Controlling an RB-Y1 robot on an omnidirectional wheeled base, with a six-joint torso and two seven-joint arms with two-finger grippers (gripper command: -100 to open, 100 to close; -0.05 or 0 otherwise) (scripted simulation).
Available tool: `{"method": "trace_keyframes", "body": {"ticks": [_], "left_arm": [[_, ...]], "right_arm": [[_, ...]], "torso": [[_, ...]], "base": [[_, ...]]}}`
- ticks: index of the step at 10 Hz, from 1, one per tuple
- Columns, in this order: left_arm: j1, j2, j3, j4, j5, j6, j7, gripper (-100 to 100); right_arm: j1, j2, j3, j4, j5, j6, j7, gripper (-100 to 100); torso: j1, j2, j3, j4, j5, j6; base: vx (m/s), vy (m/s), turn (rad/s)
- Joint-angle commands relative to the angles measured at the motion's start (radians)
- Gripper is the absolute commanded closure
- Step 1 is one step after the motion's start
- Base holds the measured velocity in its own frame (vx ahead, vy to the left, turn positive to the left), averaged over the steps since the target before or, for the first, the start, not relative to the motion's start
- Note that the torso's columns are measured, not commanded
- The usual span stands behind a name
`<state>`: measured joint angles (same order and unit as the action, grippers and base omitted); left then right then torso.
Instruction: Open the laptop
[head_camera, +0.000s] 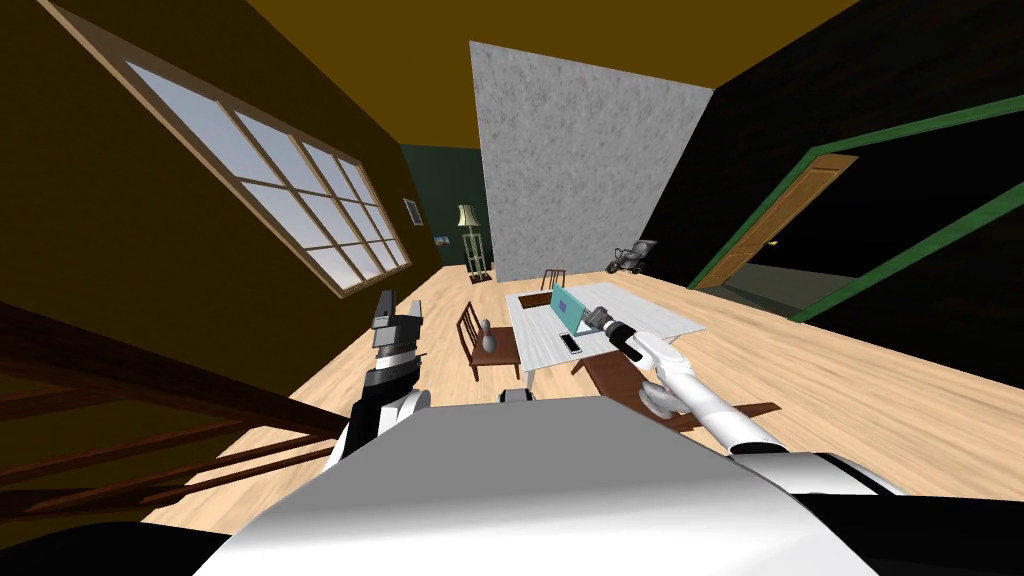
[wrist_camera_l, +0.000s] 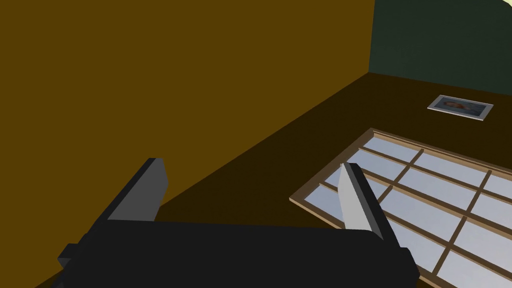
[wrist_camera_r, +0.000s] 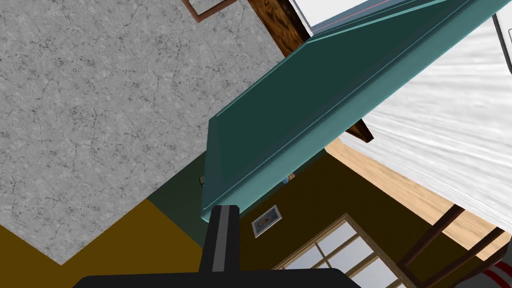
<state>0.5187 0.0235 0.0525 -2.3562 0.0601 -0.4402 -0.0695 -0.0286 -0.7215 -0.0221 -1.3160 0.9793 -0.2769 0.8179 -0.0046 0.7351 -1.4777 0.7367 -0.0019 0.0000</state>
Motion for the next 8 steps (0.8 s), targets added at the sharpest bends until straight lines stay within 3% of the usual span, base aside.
{"method": "trace_keyframes", "body": {"ticks": [1,5,6,7,8], "left_arm": [[0.000,0.000,0.000,0.000,0.000,0.000,0.000,0],[0.000,0.000,0.000,0.000,0.000,0.000,0.000,0],[0.000,0.000,0.000,0.000,0.000,0.000,0.000,0],[0.000,0.000,0.000,0.000,0.000,0.000,0.000,0],[0.000,0.000,0.000,0.000,0.000,0.000,0.000,0]], "right_arm": [[-0.016,-0.015,0.009,0.035,-0.050,-0.018,-0.072,100],[-0.039,-0.040,0.022,0.084,-0.126,-0.043,-0.175,100],[-0.037,-0.035,0.019,0.079,-0.114,-0.040,-0.154,100],[-0.031,-0.045,0.017,0.063,-0.088,-0.030,-0.133,-100],[-0.028,-0.050,0.016,0.055,-0.075,-0.024,-0.120,-100]], "torso": [[0.004,0.001,0.001,0.001,0.001,0.000],[0.005,0.003,0.002,0.001,0.002,0.000],[0.005,0.002,0.001,0.001,0.002,0.000],[0.008,0.002,0.001,0.001,0.003,0.000],[0.011,0.002,0.001,0.001,0.004,0.000]], "base": [[-0.021,-0.102,0.046],[-0.020,-0.104,0.057],[-0.005,-0.043,0.014],[0.004,0.035,-0.026],[0.003,0.097,-0.027]]}}
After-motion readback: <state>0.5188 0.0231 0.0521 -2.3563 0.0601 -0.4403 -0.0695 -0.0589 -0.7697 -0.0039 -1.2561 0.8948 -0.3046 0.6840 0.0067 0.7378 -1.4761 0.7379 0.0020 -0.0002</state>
